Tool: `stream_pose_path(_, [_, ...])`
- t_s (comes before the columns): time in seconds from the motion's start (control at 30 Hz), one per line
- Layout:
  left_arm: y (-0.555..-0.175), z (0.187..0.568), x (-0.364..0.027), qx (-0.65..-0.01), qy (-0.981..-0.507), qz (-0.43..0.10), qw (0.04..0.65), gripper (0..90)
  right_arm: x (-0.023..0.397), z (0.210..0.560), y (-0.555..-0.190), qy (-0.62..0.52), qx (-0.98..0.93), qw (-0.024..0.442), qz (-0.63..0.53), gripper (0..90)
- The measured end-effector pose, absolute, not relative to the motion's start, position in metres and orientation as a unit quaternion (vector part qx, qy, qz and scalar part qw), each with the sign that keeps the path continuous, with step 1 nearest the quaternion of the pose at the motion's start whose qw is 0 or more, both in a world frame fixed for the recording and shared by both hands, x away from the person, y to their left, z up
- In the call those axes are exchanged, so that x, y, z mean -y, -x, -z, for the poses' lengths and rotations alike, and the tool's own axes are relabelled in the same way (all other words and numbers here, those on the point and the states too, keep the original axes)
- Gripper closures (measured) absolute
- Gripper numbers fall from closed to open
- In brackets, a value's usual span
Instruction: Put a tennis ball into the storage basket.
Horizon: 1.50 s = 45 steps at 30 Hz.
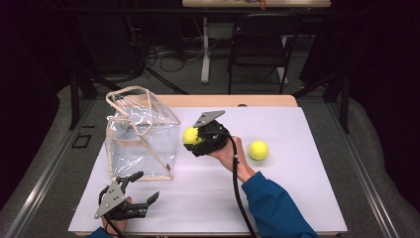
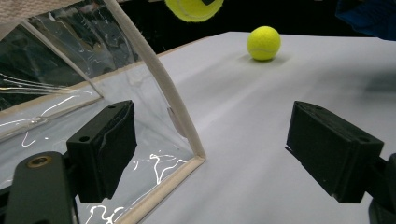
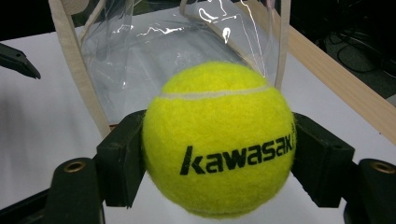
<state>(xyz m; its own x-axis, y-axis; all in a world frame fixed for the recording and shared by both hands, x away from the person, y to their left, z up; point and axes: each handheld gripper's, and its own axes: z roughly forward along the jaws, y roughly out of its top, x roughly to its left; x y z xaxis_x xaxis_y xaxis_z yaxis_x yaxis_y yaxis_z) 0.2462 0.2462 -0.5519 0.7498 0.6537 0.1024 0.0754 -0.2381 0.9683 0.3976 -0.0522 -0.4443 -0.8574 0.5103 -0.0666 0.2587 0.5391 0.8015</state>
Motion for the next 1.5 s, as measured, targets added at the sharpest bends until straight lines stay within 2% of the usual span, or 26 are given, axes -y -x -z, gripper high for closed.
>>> stream_pose_path(1.5, [-0.246,0.552,-0.247,-0.244,-0.742,-0.256,0.57,15.8,0.041,0.403,-0.417,-0.21,-0.863,0.167,-0.429,26.9])
